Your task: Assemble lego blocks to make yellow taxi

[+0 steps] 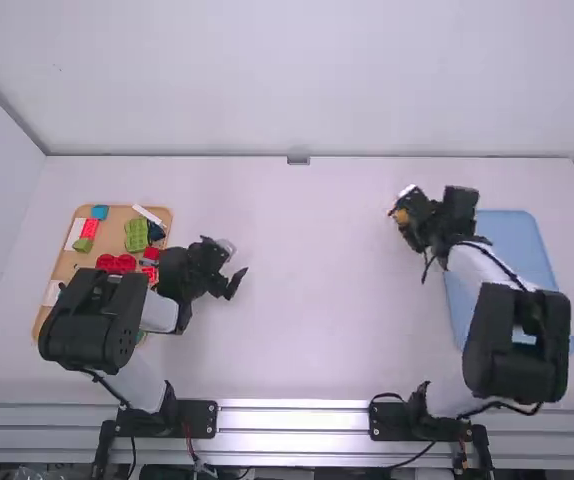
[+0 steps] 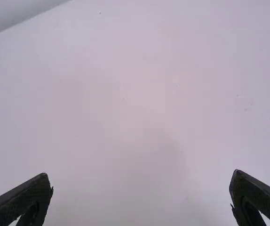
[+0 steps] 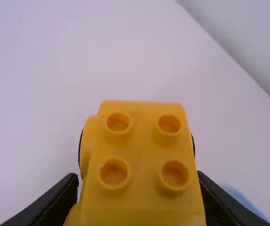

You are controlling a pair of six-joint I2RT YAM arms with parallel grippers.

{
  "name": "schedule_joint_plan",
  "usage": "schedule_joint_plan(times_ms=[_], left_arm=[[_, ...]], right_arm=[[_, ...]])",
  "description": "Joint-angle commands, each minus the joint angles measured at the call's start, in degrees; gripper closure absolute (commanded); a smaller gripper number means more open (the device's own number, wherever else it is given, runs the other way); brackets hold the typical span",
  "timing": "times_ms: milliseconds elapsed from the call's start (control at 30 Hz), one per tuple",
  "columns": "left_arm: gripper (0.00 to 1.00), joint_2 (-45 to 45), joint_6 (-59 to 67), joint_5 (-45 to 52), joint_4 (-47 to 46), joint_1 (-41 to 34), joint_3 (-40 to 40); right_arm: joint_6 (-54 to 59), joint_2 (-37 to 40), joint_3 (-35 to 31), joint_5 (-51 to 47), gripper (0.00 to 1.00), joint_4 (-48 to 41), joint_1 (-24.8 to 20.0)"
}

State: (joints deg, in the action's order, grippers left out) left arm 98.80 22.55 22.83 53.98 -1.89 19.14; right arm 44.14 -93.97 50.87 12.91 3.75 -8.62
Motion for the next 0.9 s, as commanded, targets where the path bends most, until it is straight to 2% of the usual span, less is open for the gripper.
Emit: schedule_joint_plan(times_ms=[0, 33, 133, 200, 300, 333, 467, 600, 667, 767, 867], left_arm=[[0.01, -0.9, -2.3, -1.6, -2.0, -0.1, 0.8], [0.01, -0.9, -3.1, -1.5, -6.3, 0.0, 2.7], [0.01, -0.9, -3.3, -1.6, -15.5, -0.2, 6.9], [0.01, -0.9, -3.3, -3.5, -26.3, -0.4, 12.4], [0.01, -0.9, -3.3, -5.2, -35.6, -0.3, 17.3], [0.01, -0.9, -4.6, -6.5, -40.2, -0.2, 20.1], [0.01, -0.9, -9.9, -9.0, -44.8, -0.5, 23.8], [0.01, -0.9, -10.6, -6.3, -45.0, -0.7, 25.5], [0.01, -0.9, -10.2, -4.4, -44.2, -0.8, 25.5], [0.01, -1.6, -8.9, -0.1, -43.6, -0.8, 25.5], [0.01, -2.9, -9.6, -0.4, -43.7, -0.8, 25.5]], right_arm=[[-6.9, 0.5, -0.2, -3.6, 0.46, 0.8, -6.4], [-11.2, -0.2, -0.2, -3.7, 0.45, 2.4, -10.4], [-17.4, -2.0, -0.2, -3.7, 0.43, 5.3, -15.5], [-21.7, -4.9, -0.2, -3.8, 0.42, 8.1, -19.8], [-25.3, -7.5, -0.2, -3.8, 0.42, 9.8, -22.8], [-26.4, -9.0, -0.2, -3.7, 0.37, 10.3, -24.2], [-26.7, -11.8, -0.2, -3.7, 0.34, 11.4, -25.5], [-28.1, -14.2, -0.2, -3.8, 0.32, 12.2, -25.4], [-28.5, -14.4, -0.2, -3.8, 0.25, 12.1, -25.1], [-29.0, -12.8, -0.2, -6.4, 0.02, 11.7, -22.9], [-28.9, -8.7, -0.2, -11.3, 0.02, 8.8, -20.6]])
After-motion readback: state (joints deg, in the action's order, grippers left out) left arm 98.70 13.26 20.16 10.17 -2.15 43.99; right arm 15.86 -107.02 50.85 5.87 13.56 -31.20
